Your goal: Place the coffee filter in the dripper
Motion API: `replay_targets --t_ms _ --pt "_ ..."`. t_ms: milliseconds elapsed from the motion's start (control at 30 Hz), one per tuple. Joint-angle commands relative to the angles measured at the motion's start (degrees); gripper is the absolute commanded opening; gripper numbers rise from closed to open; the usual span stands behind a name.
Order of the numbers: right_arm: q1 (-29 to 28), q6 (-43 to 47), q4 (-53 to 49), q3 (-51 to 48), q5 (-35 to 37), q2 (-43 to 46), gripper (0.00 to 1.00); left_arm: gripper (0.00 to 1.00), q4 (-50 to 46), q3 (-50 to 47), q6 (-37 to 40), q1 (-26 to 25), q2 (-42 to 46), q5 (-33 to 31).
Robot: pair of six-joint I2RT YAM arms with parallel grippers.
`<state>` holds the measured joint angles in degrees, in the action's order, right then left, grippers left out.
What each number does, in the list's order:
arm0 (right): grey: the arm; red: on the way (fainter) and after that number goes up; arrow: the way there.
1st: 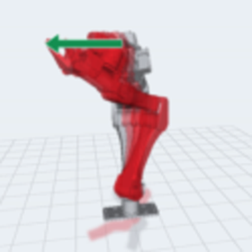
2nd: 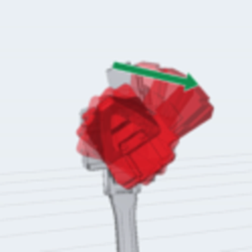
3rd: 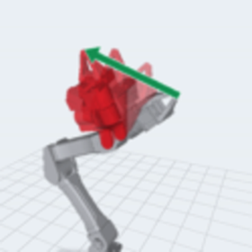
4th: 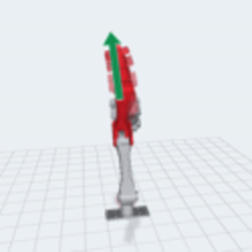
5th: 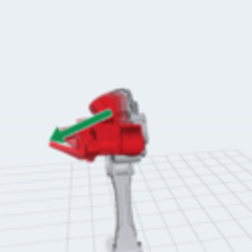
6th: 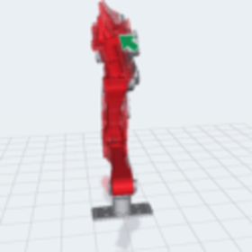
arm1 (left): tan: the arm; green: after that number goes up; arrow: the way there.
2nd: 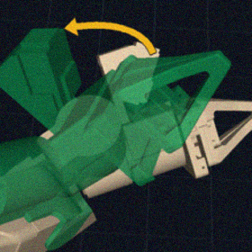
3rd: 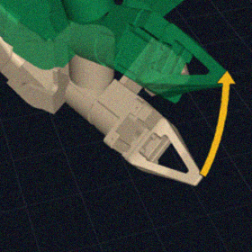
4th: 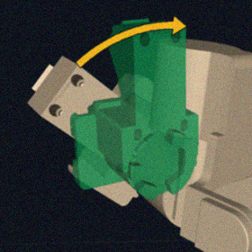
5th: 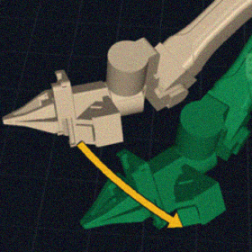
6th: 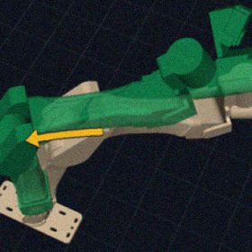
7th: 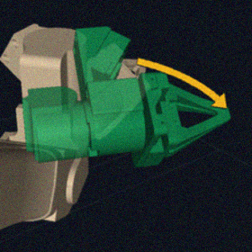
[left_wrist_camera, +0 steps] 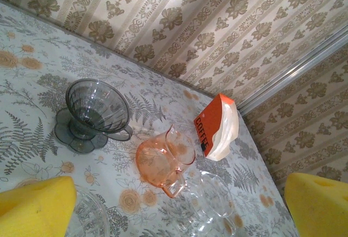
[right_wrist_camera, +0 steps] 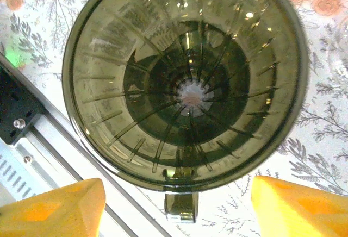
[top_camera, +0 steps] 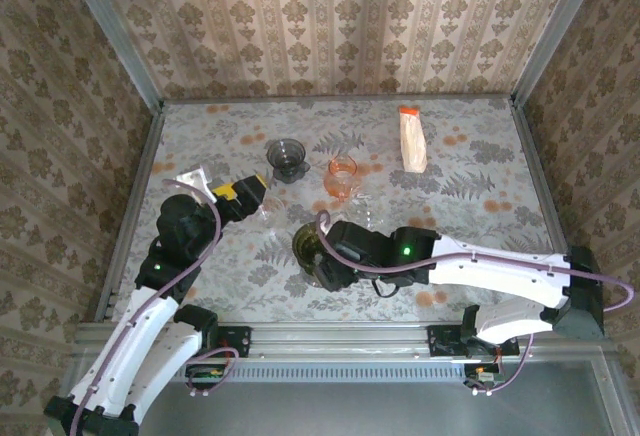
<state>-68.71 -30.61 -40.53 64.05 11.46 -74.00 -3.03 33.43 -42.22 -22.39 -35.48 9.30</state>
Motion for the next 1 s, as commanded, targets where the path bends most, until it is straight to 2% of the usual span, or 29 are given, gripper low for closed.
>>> replay_targets --t_ms 0,167,267,400,600,700,833,900,967 --pt "-0.18 -1.18 -0.22 -0.41 4.71 4.25 0.79 1.0 1.52 0.32 -0.47 0.57 0.77 1.5" --pt "2.92 -2.37 -0.16 -1.47 6.32 8.08 0.81 1.0 6.75 -0.57 -3.09 2.15 -0.66 5.61" --pt "6.18 -3.26 0.37 -2.38 5.14 9.66 0.8 0.96 3.76 0.85 -3.23 2.6 -3.38 8.02" --pt "10.61 -4.57 -0.44 -3.2 5.01 11.89 0.79 0.85 -8.57 4.84 0.99 2.62 -7.92 12.16" --pt "17.55 -6.01 -1.5 -5.9 4.6 14.57 0.78 0.76 -25.17 5.48 4.1 2.6 -6.75 10.95" --pt "20.73 -6.01 -0.57 -6.95 3.33 15.26 0.78 0.61 -33.83 6.36 5.54 2.34 -5.78 9.73" --pt "22.79 -4.95 0.64 -6.95 2.18 14.66 0.78 0.48 -40.23 7.17 6.39 -1.18 -6.29 9.38" --pt "23.59 -4.68 1.25 -7.13 1.31 14.19 0.78 0.45 -42.73 8.45 6.62 -3.42 -6.83 8.27" --pt "24.03 -4.47 1.81 -7.43 0.85 13.9 0.78 0.42 -42.73 9.23 6.02 -7.76 -6.92 8.02"
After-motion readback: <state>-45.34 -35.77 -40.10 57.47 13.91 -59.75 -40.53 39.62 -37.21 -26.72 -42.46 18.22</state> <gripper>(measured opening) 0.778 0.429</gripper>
